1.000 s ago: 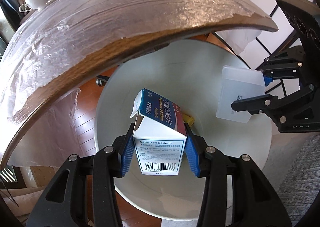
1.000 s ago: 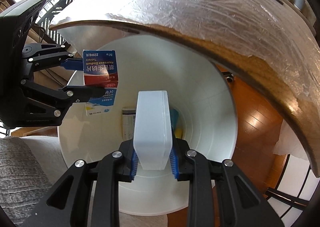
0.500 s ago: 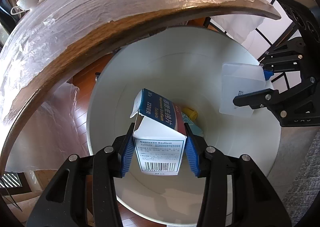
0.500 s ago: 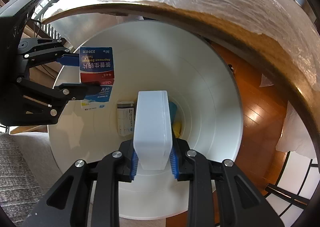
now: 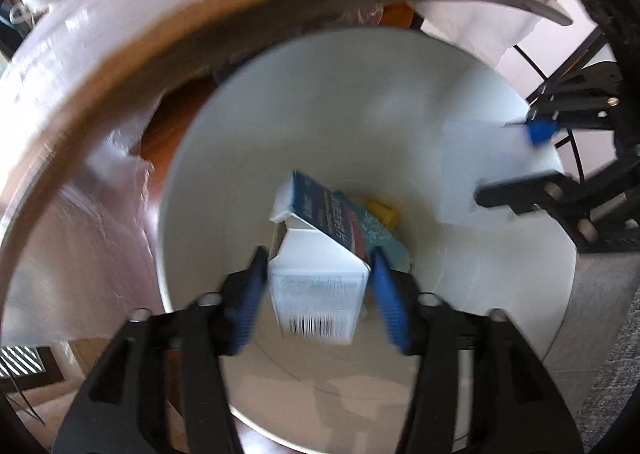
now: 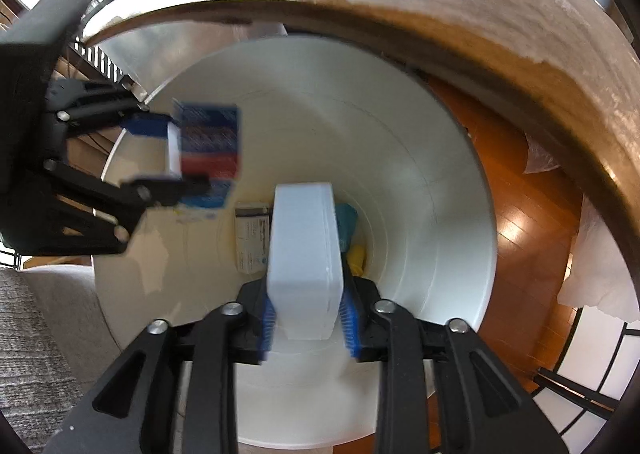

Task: Collect trash
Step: 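Open the left tool to drop the naproxen box while the right tool drops the container, then move both open tools back over the table toward the remaining items, then grasp the beige cloth bundle with the left tool while the right tool grasps the purple hair roller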

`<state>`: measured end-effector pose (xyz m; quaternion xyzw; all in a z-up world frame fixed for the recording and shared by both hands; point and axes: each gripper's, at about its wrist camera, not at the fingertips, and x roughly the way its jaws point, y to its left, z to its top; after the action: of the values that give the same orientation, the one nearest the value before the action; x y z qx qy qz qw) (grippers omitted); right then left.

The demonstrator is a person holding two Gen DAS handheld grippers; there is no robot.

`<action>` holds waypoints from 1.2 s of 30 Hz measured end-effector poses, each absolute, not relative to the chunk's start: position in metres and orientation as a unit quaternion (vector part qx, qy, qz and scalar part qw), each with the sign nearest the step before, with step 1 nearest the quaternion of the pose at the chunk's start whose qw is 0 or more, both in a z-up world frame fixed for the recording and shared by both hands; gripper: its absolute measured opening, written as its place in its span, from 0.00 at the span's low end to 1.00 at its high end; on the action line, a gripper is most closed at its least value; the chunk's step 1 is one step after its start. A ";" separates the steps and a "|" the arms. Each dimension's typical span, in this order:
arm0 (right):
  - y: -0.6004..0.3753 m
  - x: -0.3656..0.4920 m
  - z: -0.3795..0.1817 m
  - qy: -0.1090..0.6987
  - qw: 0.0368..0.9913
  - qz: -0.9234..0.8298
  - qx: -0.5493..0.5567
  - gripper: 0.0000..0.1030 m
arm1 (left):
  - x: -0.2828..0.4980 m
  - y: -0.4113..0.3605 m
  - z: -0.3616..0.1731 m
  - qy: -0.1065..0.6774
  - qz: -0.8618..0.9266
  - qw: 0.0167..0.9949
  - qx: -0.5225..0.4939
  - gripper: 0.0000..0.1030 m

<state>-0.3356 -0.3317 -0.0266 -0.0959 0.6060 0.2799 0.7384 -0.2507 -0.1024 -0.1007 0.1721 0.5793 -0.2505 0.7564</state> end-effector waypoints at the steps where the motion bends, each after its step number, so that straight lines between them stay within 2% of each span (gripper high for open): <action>1: -0.334 -0.337 -0.019 0.598 0.747 0.275 -0.089 0.75 | -0.251 -0.102 -0.101 0.581 -0.246 0.757 0.170 0.59; 6: -0.350 -0.344 0.041 0.566 0.771 0.283 -0.072 0.75 | -0.266 -0.096 -0.058 0.557 -0.252 0.774 0.168 0.60; 8: -0.361 -0.343 0.087 0.519 0.809 0.269 -0.057 0.86 | -0.269 -0.090 -0.012 0.517 -0.265 0.801 0.146 0.74; 9: -0.365 -0.339 0.106 0.489 0.834 0.251 -0.052 0.96 | -0.268 -0.086 0.007 0.493 -0.260 0.818 0.140 0.92; 10: -0.373 -0.332 0.129 0.446 0.866 0.223 -0.041 0.96 | -0.266 -0.083 0.029 0.457 -0.248 0.844 0.132 0.99; 11: -0.378 -0.322 0.144 0.416 0.888 0.195 -0.028 0.96 | -0.260 -0.078 0.053 0.409 -0.231 0.875 0.117 0.99; 13: -0.386 -0.296 0.158 0.386 0.909 0.155 0.006 0.96 | -0.242 -0.072 0.073 0.369 -0.201 0.903 0.092 0.99; 19: -0.390 -0.198 0.135 0.416 0.892 0.131 0.114 0.96 | -0.161 -0.075 0.065 0.365 -0.155 0.916 0.065 0.99; 29: -0.347 -0.120 0.086 0.448 0.887 0.110 0.027 0.96 | -0.081 -0.072 0.028 0.401 -0.160 0.897 0.092 0.99; 36: -0.334 -0.089 0.059 0.467 0.878 0.104 0.013 0.86 | -0.059 -0.080 0.012 0.411 -0.169 0.891 0.097 0.99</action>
<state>-0.0888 -0.3339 0.0594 0.0126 0.4674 0.1044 0.8778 -0.0588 -0.0801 0.0117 0.0966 0.4109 -0.1691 0.8906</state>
